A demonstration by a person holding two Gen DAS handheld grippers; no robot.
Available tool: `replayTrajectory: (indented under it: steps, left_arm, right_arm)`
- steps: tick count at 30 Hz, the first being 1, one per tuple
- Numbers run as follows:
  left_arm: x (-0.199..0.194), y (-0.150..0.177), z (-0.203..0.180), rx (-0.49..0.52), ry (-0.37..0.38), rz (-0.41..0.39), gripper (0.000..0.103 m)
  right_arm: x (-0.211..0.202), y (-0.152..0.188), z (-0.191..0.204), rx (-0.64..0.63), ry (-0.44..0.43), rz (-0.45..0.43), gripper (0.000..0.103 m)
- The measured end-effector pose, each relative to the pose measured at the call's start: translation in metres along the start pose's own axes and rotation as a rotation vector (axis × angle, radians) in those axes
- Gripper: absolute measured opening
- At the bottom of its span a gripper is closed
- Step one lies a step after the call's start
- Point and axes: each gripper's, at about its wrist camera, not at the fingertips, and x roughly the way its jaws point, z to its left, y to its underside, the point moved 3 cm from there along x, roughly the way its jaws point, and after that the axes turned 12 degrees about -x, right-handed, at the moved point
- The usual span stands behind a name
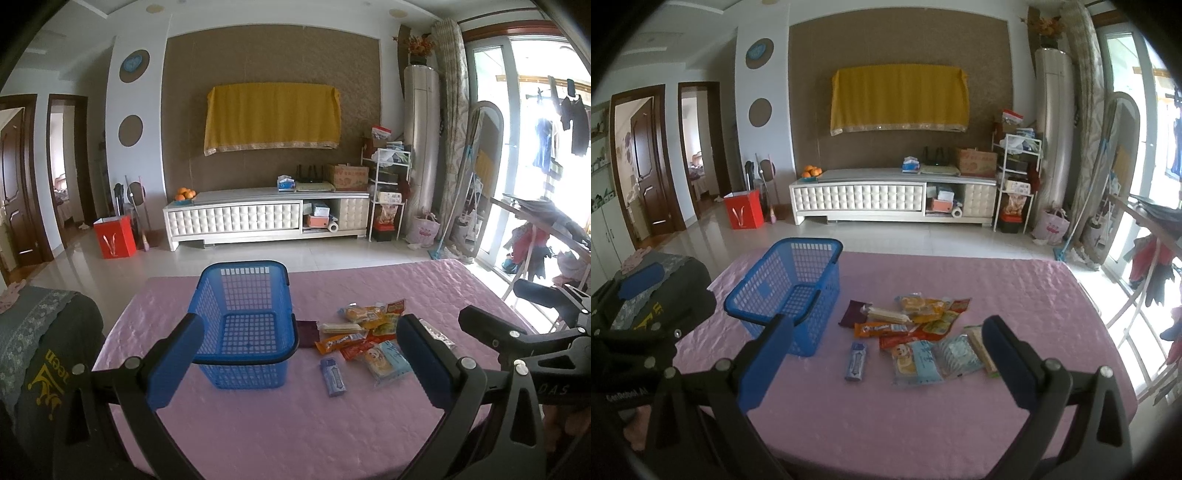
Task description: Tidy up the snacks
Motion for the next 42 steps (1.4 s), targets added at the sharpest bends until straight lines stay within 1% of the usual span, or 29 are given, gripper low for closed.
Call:
replayTrajectory:
  steps: [42]
  left_arm:
    - [0.0015, 0.0039, -0.0004, 0.001, 0.011, 0.019, 0.103]
  right_arm:
    - [0.0039, 0.0028, 0.0027, -0.01, -0.007, 0.018, 0.103]
